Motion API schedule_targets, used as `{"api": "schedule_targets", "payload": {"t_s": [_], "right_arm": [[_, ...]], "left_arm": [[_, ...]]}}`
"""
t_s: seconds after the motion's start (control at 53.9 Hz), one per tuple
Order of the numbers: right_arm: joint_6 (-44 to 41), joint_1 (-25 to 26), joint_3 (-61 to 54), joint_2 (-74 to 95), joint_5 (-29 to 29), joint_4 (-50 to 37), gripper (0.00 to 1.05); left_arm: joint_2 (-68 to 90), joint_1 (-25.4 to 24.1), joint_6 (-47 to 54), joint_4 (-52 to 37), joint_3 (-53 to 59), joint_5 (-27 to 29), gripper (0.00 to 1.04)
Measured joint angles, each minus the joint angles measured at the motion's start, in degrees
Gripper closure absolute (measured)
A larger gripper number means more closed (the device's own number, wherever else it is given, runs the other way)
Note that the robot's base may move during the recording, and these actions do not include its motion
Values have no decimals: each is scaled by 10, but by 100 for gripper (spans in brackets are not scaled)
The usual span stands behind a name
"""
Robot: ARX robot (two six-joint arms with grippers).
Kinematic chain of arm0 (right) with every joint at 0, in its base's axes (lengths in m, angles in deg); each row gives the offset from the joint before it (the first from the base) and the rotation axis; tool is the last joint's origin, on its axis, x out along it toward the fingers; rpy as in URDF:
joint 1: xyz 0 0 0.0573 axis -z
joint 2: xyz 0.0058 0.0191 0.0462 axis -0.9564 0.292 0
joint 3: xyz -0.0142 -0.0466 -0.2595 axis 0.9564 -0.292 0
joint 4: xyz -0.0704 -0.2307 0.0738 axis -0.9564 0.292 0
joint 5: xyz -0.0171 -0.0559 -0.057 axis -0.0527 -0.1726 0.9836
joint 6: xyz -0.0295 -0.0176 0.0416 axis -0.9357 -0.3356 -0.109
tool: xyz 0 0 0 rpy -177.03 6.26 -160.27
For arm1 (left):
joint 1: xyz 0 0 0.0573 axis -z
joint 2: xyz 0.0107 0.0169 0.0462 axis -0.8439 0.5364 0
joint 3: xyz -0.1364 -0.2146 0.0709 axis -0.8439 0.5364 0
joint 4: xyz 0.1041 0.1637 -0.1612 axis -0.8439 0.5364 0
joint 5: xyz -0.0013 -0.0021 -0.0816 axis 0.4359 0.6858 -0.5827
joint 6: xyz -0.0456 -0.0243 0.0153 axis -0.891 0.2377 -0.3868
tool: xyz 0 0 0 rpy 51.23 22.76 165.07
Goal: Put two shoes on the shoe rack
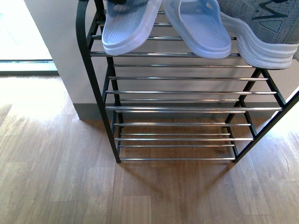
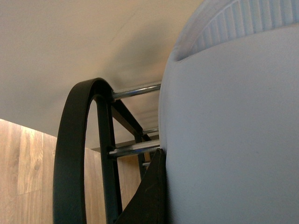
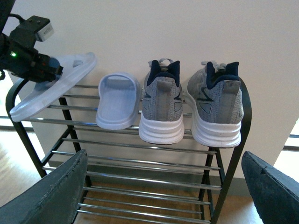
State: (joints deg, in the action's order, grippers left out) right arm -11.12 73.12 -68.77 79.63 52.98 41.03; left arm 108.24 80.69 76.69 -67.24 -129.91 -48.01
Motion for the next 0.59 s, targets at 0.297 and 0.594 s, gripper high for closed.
{"api": "schedule_targets", "payload": {"t_s": [0.297, 0.594], "right_arm": [[0, 0, 0, 0, 0, 0, 9], [0, 0, 0, 0, 0, 0, 9]], "left_arm": [[22, 2, 14, 14, -42, 28, 84], [2, 15, 14, 2, -17, 54, 25]]}}
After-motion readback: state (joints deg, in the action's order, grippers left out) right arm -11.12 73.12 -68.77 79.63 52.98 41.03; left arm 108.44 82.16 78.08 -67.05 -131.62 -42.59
